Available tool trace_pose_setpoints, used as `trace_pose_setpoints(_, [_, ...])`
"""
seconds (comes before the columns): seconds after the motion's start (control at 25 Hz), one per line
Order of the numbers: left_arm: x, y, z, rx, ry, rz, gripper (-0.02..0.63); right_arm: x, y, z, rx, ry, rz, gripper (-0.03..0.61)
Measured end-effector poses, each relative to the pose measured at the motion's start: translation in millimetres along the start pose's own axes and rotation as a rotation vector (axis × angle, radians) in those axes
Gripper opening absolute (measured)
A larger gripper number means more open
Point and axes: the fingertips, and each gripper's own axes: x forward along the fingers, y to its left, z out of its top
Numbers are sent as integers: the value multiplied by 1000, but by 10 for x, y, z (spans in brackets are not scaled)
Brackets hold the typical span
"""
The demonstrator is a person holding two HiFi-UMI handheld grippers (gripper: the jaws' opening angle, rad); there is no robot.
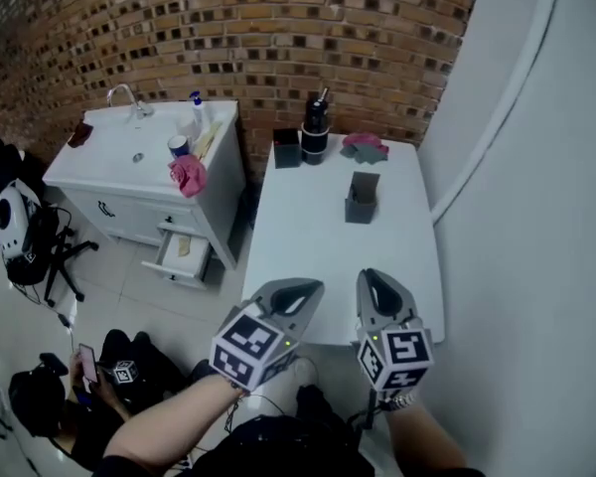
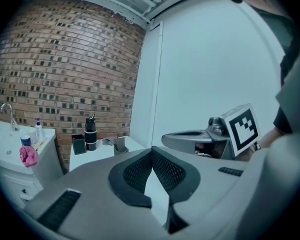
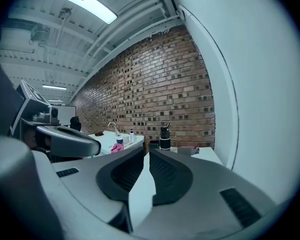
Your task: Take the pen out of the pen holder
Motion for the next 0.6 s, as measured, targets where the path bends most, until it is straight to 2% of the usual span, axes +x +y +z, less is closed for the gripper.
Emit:
trace_pose_setpoints(0.28, [780,499,-4,-29,59,12,3,855,-574,-44,-22,52,1,63])
trace_pose_setpoints(0.6, [1426,1049,-99,-81,117,30,3,1828,-1041,-258,-64,129,-13,101])
